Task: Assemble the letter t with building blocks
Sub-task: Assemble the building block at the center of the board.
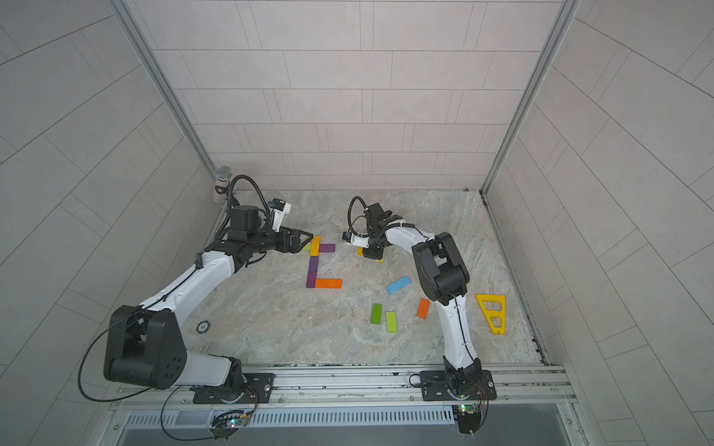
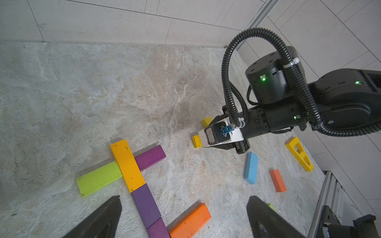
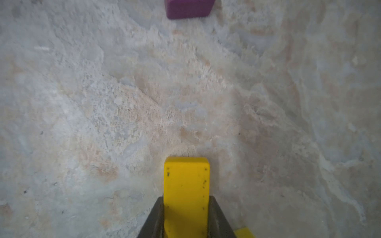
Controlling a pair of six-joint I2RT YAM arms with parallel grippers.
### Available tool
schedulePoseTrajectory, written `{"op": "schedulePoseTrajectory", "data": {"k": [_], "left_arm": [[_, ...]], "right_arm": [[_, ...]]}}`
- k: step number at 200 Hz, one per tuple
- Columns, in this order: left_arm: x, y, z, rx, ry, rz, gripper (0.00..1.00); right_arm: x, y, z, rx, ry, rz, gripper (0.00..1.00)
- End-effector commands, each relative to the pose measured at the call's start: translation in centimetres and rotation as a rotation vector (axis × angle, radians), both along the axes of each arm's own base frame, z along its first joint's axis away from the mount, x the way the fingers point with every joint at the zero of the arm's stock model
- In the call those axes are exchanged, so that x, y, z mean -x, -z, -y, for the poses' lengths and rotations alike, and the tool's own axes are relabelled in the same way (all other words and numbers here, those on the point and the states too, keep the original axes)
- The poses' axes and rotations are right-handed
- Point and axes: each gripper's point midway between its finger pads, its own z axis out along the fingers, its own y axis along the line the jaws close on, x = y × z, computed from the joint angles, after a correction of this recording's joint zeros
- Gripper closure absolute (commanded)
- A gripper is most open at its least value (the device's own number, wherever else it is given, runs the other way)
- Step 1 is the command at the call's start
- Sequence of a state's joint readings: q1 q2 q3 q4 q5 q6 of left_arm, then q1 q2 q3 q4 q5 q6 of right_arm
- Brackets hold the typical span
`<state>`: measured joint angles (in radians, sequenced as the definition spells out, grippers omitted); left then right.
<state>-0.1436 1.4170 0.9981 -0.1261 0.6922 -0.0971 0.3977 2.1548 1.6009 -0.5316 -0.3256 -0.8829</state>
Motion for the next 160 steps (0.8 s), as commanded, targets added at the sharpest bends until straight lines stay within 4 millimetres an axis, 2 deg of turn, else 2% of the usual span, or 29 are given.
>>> {"op": "schedulePoseTrajectory", "data": {"k": [1, 160], "left_arm": [[0.17, 0.08, 0.06, 0.004, 0.010, -0.002, 0.00], [0.23, 0.10, 0.20, 0.015, 0.012, -0.011, 0.00]], "right_arm": [[0.55, 0.89, 0.47, 0.017, -0.037, -0.037, 0.95], [0.77, 1.64, 0.98, 0.040, -0.112, -0.027, 0.92]]}}
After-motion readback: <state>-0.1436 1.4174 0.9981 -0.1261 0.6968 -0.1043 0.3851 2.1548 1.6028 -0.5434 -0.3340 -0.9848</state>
